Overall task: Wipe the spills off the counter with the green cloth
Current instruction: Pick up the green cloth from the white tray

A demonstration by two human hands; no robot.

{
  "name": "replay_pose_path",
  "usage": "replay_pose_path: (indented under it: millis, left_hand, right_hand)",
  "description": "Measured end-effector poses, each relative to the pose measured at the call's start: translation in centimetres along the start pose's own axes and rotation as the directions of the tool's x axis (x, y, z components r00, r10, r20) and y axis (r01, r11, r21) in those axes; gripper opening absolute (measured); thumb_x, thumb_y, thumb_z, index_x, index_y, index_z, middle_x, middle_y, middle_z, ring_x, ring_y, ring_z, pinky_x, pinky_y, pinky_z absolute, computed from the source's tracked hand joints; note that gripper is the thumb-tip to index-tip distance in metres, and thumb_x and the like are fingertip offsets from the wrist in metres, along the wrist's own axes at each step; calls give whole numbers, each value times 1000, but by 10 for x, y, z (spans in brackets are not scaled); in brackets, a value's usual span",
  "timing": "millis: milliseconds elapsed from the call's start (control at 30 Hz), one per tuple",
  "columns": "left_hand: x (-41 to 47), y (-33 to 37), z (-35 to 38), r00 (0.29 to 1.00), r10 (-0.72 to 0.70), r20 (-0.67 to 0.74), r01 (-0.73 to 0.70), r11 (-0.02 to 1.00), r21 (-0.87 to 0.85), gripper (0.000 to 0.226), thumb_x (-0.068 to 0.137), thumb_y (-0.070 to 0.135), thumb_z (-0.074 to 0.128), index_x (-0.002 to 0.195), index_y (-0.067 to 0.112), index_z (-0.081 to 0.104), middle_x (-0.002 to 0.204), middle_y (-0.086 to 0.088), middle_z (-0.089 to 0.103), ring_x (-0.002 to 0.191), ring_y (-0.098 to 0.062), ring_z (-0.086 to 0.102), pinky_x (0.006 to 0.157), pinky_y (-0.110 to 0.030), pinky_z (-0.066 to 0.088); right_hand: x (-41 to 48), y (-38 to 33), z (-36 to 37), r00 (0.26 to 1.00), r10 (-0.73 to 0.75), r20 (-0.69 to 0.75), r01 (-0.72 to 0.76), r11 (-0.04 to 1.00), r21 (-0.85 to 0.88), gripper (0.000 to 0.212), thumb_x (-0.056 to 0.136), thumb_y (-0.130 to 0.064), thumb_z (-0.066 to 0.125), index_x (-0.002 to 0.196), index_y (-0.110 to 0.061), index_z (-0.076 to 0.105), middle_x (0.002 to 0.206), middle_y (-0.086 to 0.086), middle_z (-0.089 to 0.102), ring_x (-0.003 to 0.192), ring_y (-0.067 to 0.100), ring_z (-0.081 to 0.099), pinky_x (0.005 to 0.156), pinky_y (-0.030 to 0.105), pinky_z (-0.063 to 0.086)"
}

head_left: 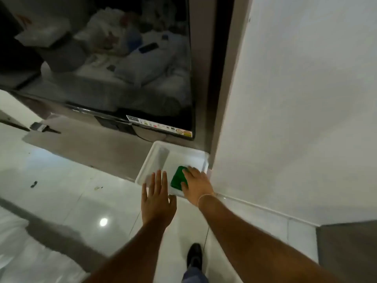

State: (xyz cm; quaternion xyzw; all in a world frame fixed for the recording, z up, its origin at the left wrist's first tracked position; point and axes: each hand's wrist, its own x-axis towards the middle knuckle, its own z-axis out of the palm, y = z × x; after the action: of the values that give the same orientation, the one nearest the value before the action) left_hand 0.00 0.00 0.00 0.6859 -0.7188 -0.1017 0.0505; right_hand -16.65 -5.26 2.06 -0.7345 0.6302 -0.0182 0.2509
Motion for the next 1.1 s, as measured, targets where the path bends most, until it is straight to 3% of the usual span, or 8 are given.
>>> replay_pose_path:
  millis: [100,267,467,633,833,933,1033,1100]
  left_hand:
    - [17,-14,22,1000,4,20,-5,1000,31,81,107,44,43,174,19,4,181,-6,1,167,-28,-4,135,-54,3]
    - [33,-16,51,994,10,107,-15,999,42,79,110,44,31,171,23,-15,180,-3,-20,166,-24,-19,134,-52,-9]
    - [43,-16,46,990,-27,139,25,1000,17,78,110,39,31,171,24,-16,180,-3,-19,165,-23,-21,135,-52,-10]
    - [57,-7,23,994,-27,110,32,999,-39,81,108,36,36,171,20,-13,180,-5,-16,167,-24,-15,137,-53,-2]
    - [61,35,0,952,305,37,-298,946,-124,74,99,31,33,171,16,18,180,-7,22,167,-25,15,135,-50,16]
    - [58,83,-6,915,402,22,-394,906,-155,74,101,31,46,170,16,26,176,-3,31,163,-24,30,132,-42,19]
    - [53,140,0,859,508,65,-490,852,-186,78,100,25,60,170,13,30,177,-4,33,163,-24,33,132,-40,21]
    - [43,186,10,791,607,82,-585,788,-191,77,101,26,59,171,13,27,177,-5,32,164,-24,30,131,-38,16]
  right_hand:
    - [46,8,21,988,89,125,-93,995,21,76,107,-39,57,171,-21,20,179,4,18,164,30,22,135,46,20]
    - [89,17,31,955,139,263,-106,985,-135,98,100,-42,68,172,-15,6,176,14,18,162,36,24,133,48,20]
    - [116,4,24,908,312,280,-342,938,64,74,86,-24,85,150,-13,50,148,14,56,139,34,56,119,44,47]
    - [103,5,1,903,337,268,-403,880,252,56,84,-24,83,135,-13,62,134,12,65,126,33,64,106,43,57]
    - [33,38,-48,945,324,31,-310,867,390,33,85,-30,74,114,-14,69,123,5,66,107,25,66,99,38,60]
    - [-11,70,-75,938,346,0,-315,856,410,16,83,-24,63,97,-20,55,110,7,66,95,29,66,79,36,55]
    - [-62,110,-93,895,443,-52,-388,831,397,32,81,-12,54,110,-23,46,87,6,63,80,33,65,62,31,40]
    - [-104,142,-102,831,549,-94,-476,787,392,57,85,-6,55,136,-28,42,92,8,68,83,35,67,64,34,47]
